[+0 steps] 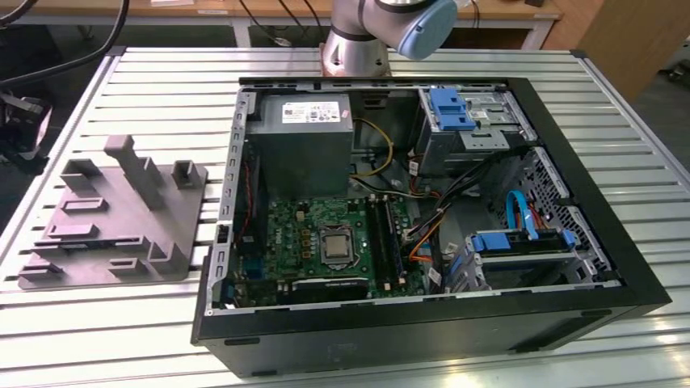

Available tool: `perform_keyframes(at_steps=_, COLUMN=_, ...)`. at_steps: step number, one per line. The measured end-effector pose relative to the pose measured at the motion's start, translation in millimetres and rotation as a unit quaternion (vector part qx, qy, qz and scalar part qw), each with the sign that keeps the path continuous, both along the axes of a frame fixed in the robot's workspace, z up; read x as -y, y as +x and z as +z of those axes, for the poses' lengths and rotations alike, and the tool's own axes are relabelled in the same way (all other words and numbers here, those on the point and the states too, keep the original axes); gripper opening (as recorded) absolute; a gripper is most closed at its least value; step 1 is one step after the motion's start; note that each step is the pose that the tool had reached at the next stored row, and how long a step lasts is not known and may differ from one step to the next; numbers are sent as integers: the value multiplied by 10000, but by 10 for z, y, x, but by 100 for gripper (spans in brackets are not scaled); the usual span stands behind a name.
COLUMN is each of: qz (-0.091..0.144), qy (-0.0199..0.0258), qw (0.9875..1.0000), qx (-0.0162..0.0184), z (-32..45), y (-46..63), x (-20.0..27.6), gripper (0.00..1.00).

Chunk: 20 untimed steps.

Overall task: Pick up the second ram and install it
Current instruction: 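Pick up the second ram and move it above second insertion slot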

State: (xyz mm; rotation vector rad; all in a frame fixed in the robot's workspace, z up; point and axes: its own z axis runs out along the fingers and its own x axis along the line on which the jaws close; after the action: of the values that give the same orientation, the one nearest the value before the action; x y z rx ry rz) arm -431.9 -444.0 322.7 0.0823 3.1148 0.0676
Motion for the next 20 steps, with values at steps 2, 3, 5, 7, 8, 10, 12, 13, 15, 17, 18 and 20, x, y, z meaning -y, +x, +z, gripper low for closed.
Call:
perform_keyframes(at_steps=2, qz=4, qy=0, qw=10000, qx=0, z=-26, y=-4, x=0, gripper=10)
perform_keyframes(at_steps=3, qz=6, qy=-1, qw=10000, qx=0, z=-40, y=-5, x=1, gripper=10)
perform_keyframes(at_steps=5, qz=11, qy=-1, qw=10000, qx=-1, z=-63, y=-9, x=6, gripper=10)
perform_keyframes(at_steps=7, qz=17, qy=-1, qw=10000, qx=0, z=-88, y=-12, x=21, gripper=10)
perform_keyframes(at_steps=8, qz=20, qy=-1, qw=10000, qx=-1, z=-98, y=-13, x=31, gripper=10)
perform_keyframes(at_steps=10, qz=25, qy=-1, qw=10000, qx=-1, z=-119, y=-14, x=49, gripper=10)
perform_keyframes(at_steps=12, qz=30, qy=-1, qw=10000, qx=-1, z=-160, y=-15, x=93, gripper=10)
perform_keyframes(at_steps=13, qz=31, qy=0, qw=10000, qx=-1, z=-178, y=-14, x=112, gripper=10)
perform_keyframes(at_steps=15, qz=32, qy=0, qw=10000, qx=-3, z=-236, y=-13, x=158, gripper=10)
perform_keyframes(at_steps=17, qz=32, qy=-1, qw=10000, qx=-8, z=-270, y=-14, x=171, gripper=10)
perform_keyframes(at_steps=18, qz=32, qy=-1, qw=10000, qx=-9, z=-279, y=-15, x=173, gripper=10)
perform_keyframes(at_steps=20, qz=31, qy=-2, qw=10000, qx=-10, z=-280, y=-15, x=173, gripper=10)
